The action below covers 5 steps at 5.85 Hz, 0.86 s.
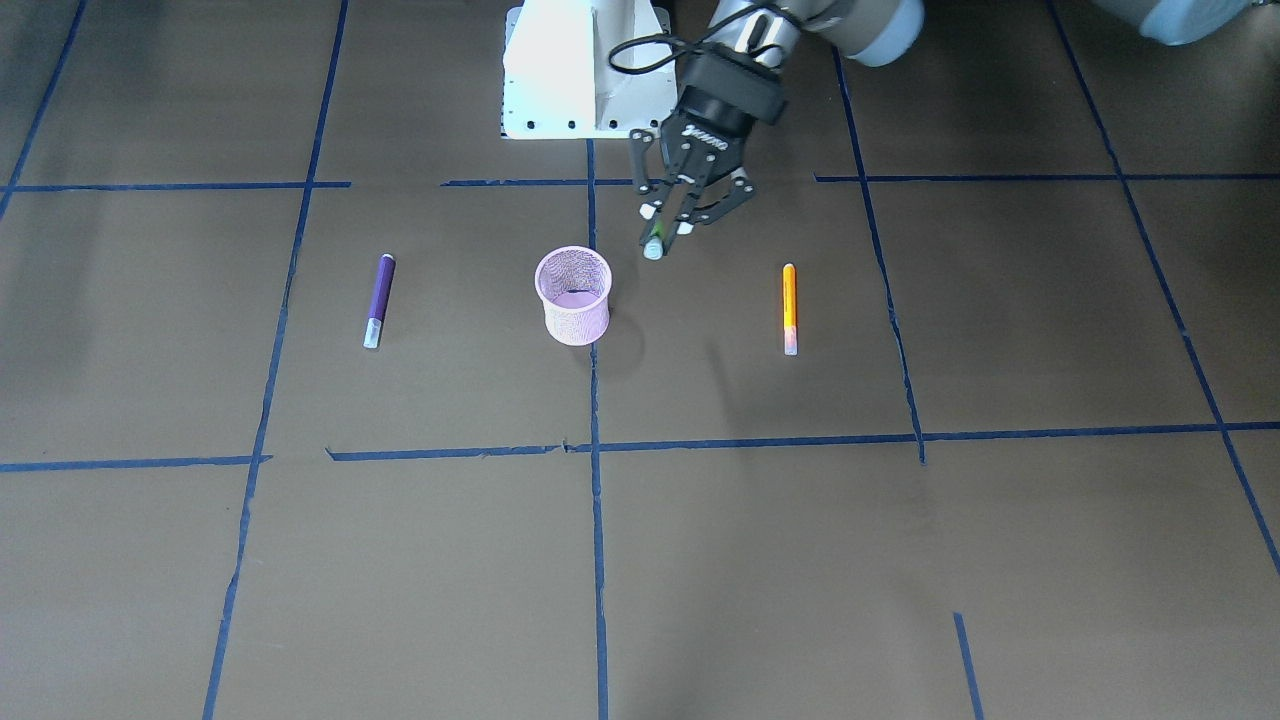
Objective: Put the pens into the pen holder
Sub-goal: 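Lift the green highlighter with the left gripper and carry toward the pink cup, then lower the green highlighter into the pink cup and open the left gripper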
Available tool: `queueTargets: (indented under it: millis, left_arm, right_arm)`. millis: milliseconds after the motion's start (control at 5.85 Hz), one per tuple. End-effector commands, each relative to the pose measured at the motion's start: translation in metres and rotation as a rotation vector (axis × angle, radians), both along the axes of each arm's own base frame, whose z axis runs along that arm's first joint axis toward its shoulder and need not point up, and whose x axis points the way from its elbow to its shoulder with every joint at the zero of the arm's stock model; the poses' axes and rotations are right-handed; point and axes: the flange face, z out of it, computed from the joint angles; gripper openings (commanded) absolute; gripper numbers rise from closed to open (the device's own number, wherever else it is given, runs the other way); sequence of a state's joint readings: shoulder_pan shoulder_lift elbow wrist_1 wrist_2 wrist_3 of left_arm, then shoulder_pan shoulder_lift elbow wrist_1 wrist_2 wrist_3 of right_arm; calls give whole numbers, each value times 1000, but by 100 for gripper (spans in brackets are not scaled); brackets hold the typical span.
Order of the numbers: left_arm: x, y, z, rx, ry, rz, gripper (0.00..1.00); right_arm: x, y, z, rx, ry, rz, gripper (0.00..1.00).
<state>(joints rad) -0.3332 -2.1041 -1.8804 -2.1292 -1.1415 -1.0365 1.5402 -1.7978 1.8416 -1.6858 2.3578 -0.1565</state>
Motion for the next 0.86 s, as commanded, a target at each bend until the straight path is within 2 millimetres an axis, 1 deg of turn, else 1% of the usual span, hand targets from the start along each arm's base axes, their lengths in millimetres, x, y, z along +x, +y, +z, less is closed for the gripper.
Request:
queueTargets:
  millis: [0, 171, 342, 513, 684]
  left_arm:
    - [77, 3, -21, -39, 4, -117, 0]
    - [84, 4, -18, -51, 4, -126, 0]
    - [88, 9, -21, -50, 7, -118, 0]
    - [89, 9, -19, -52, 3, -118, 0]
    - [89, 9, -19, -52, 2, -118, 59]
  right_arm:
    - [0, 0, 0, -1, 0, 0, 100]
    - [0, 0, 0, -1, 0, 0, 100]
    - [0, 0, 0, -1, 0, 0, 100]
    - [0, 0, 0, -1, 0, 0, 100]
    - [0, 0, 0, -1, 0, 0, 100]
